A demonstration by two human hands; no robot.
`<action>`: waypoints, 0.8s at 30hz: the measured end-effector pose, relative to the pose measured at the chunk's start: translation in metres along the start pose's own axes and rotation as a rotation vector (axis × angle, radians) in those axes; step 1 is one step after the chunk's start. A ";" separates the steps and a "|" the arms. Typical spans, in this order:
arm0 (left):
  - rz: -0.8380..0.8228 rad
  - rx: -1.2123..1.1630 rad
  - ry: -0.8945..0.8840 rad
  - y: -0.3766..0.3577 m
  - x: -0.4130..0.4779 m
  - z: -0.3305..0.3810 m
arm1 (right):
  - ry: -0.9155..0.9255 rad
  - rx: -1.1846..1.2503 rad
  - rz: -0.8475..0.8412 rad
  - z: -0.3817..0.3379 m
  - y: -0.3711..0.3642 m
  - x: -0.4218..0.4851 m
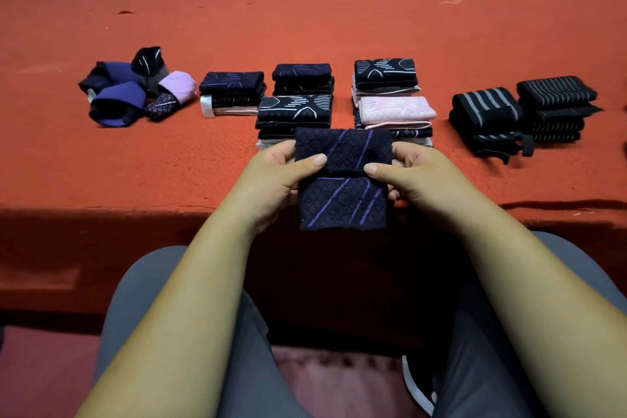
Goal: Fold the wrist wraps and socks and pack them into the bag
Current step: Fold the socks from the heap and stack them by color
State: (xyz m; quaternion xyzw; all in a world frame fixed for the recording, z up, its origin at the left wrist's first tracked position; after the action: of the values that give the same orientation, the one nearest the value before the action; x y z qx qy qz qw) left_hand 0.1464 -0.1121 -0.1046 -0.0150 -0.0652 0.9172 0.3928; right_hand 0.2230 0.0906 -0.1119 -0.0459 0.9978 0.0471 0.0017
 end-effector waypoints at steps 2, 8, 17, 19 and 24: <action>-0.037 -0.012 0.016 0.001 0.001 -0.001 | 0.001 0.030 0.011 0.001 0.001 0.000; -0.036 -0.080 0.033 0.007 -0.001 -0.003 | 0.037 0.120 -0.022 -0.002 -0.001 0.000; -0.052 -0.188 -0.011 0.003 -0.004 0.000 | -0.004 0.163 -0.041 -0.001 -0.001 -0.003; -0.068 -0.198 -0.022 0.002 -0.005 0.001 | 0.007 0.160 -0.031 -0.002 -0.001 -0.004; -0.042 -0.189 -0.044 0.005 -0.003 0.000 | 0.013 0.149 -0.024 -0.004 -0.001 -0.004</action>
State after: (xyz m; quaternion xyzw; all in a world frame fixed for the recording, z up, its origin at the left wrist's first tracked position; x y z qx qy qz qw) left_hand 0.1451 -0.1175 -0.1049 -0.0306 -0.1605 0.8986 0.4072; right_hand 0.2274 0.0891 -0.1078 -0.0577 0.9979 -0.0277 -0.0009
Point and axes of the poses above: each hand's wrist, its own x-axis towards the middle knuckle, its own y-axis out of the back of the hand, z = x × y, the point moved 6 cm from there along x, towards the middle knuckle, and after that the axes turned 12 degrees about -z, right-handed, at the moved point
